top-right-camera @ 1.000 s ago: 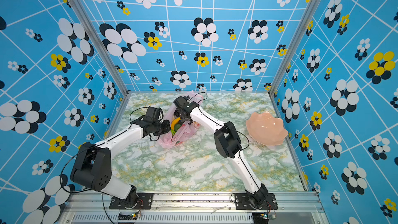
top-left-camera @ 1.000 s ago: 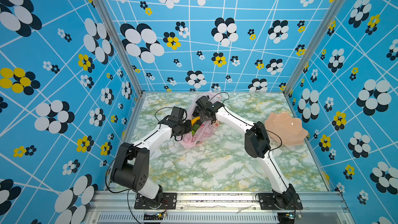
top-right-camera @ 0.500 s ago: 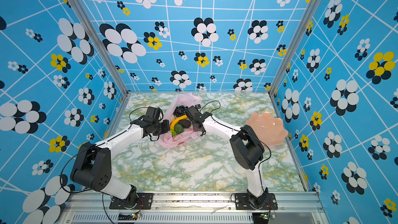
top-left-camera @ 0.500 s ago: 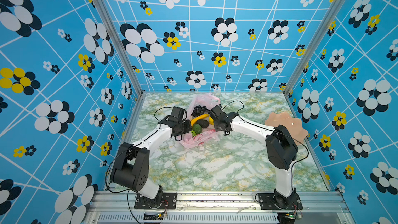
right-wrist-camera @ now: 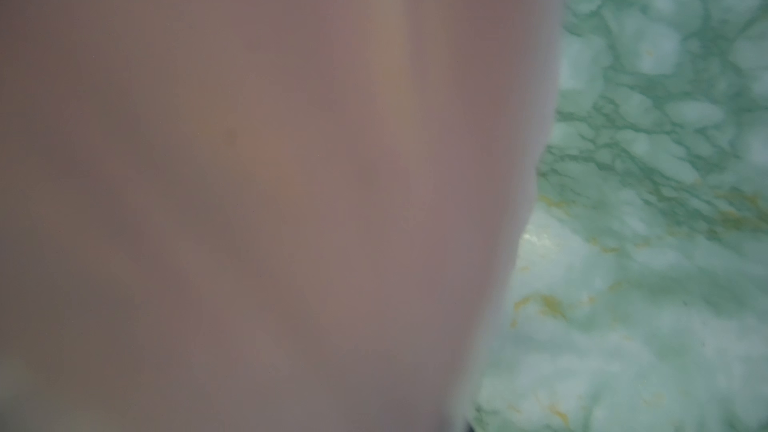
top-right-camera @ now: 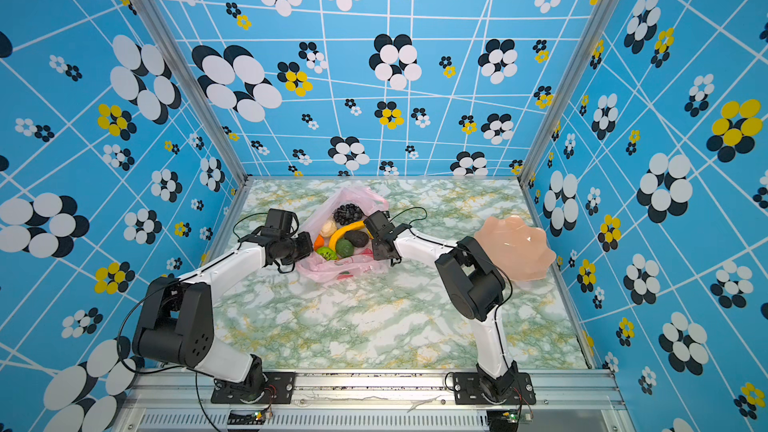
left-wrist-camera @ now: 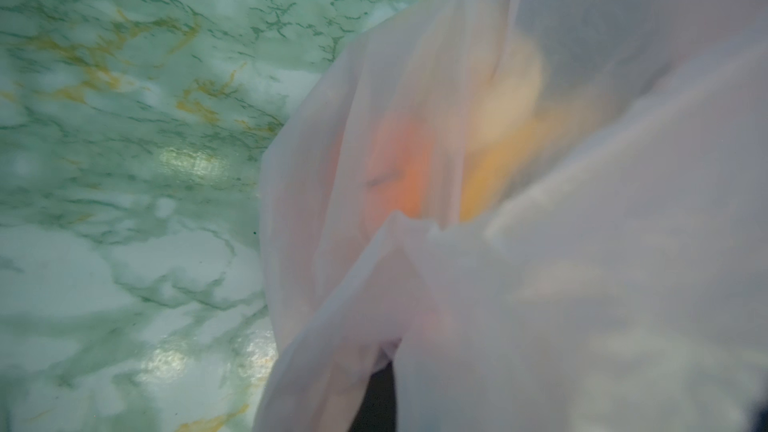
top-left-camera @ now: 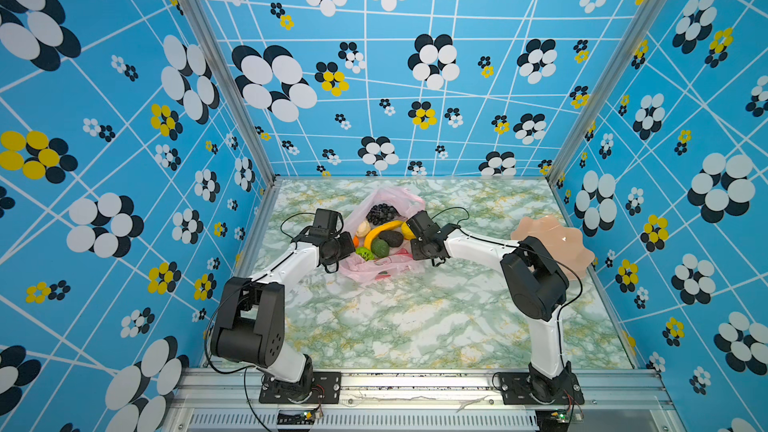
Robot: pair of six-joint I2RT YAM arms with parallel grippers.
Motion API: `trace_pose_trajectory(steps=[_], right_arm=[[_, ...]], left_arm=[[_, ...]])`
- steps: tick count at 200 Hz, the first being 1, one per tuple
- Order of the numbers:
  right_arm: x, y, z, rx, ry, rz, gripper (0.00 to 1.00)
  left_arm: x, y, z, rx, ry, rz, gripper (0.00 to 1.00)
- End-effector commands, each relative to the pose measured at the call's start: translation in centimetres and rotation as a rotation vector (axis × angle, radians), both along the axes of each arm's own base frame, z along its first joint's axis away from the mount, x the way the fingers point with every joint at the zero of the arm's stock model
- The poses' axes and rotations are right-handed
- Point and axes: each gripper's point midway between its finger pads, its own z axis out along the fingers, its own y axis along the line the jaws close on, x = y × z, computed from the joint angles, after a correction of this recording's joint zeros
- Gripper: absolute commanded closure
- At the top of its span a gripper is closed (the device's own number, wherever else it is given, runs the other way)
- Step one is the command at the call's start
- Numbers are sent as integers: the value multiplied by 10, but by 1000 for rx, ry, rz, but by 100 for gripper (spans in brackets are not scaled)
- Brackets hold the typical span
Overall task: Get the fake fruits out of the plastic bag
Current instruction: 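Release the bag rim and move right gripper to the peach plate while left holds bag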
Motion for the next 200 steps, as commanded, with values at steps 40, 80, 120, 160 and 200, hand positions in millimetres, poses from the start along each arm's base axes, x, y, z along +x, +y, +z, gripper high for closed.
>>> trace_pose_trajectory(steps=[40, 80, 120, 160, 200], right_arm=[[50, 44, 16, 88, -57, 48, 93], [30, 16, 27, 88, -62, 0, 89], [12, -2, 23, 152, -27, -27, 72], [1, 4, 51, 219, -32, 17, 32], [-24, -14, 86, 239, -62, 62, 10]], left_arm=[[33, 26, 33, -37, -110, 70, 100], [14, 19, 27, -40, -121, 50, 100], [-1, 4, 24, -57, -164, 6, 100], [-7, -1, 30, -56, -218, -23, 100], [-11, -14, 33, -73, -268, -63, 100]])
